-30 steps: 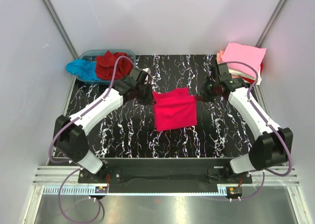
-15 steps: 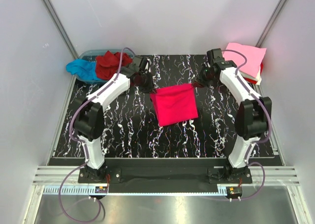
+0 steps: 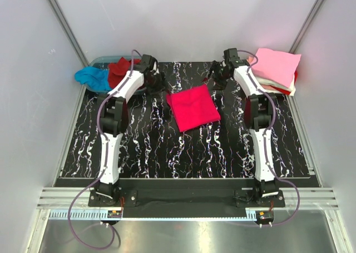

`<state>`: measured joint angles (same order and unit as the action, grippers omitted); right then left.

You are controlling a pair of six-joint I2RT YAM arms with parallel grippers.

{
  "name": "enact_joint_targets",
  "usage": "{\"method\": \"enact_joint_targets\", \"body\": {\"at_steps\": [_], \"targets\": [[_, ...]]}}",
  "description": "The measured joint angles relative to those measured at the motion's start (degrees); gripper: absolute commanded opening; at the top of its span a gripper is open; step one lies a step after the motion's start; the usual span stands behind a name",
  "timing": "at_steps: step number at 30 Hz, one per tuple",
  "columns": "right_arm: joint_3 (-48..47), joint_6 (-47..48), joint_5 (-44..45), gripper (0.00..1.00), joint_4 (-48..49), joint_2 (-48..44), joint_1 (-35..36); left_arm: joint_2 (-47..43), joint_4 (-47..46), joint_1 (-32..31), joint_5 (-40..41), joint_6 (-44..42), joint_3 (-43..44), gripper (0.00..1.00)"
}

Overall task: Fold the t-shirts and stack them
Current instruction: Fold the tshirt

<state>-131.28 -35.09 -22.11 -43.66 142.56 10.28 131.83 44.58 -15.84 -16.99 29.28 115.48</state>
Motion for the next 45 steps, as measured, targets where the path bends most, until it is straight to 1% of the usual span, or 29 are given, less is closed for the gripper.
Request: {"method": "enact_joint_targets", "body": {"at_steps": [1,3,5,7,9,12,14,19,24,27,31,33,34,39,42,45], "targets": [[-1.70,0.44,-0.22,0.85,-0.15,1.42,-0.37,1.14,0.87,0.79,-0.24,-0.37,1.33,0.98],[-3.45,1.57,-0.50,0.88,-0.87,2.71,-1.29,2.84,2.25,2.32,-0.98,0.13,3.43,0.99],[-1.97,2.21,-0.35,0.91,-0.46,1.88,-2.19,2.29,2.64,3.23,-1.16,0.13,2.58,0.99],[6.05,2.56,-0.11,0.92,2.73,-2.43,-3.26,-0.76,0.76,3.58,-1.14,0.13,-2.12,0.99],[17.40,2.49,-0.24,0.92,5.77,-8.55,-4.52,-4.46,0.02,3.37,-1.16,0.17,-7.41,0.99],[29.86,2.25,-1.07,0.89,9.94,-15.91,-6.16,-10.71,-1.20,2.34,-1.16,0.39,-13.97,0.99],[35.36,2.05,-1.70,0.86,12.11,-19.41,-6.80,-14.36,-1.95,1.25,-1.16,0.59,-16.63,0.99],[47.28,0.83,-4.42,0.83,19.65,-24.92,-6.14,-20.68,-5.11,-1.64,-1.20,1.31,-20.90,0.99],[56.83,-1.07,-5.29,0.81,23.17,-27.87,-2.58,-27.28,-7.78,-3.48,-1.25,2.69,-29.92,0.99],[62.75,-2.64,-4.02,0.79,25.11,-32.39,2.54,-31.74,-7.82,-3.98,-1.18,2.93,-34.91,0.99],[70.20,-5.27,-3.93,0.80,26.27,-37.79,10.47,-39.63,-6.51,-4.11,-0.33,2.64,-40.35,0.99],[72.43,-5.77,-3.69,0.82,25.31,-40.79,12.39,-44.24,-5.44,-4.13,0.50,2.19,-42.32,0.99],[72.81,-5.70,-2.75,0.85,23.91,-42.51,12.61,-47.01,-4.68,-4.13,1.03,1.88,-43.41,0.99],[69.85,-3.04,4.66,0.91,16.85,-50.40,10.67,-60.63,0.72,-4.13,3.78,-1.29,-46.77,0.99],[68.96,-2.21,6.25,0.91,16.46,-53.33,8.28,-65.40,3.91,-4.13,5.73,-3.50,-48.04,0.99],[68.98,-2.19,5.81,0.89,17.55,-53.37,4.63,-69.13,5.07,-4.11,7.72,-5.92,-50.80,0.99]]}}
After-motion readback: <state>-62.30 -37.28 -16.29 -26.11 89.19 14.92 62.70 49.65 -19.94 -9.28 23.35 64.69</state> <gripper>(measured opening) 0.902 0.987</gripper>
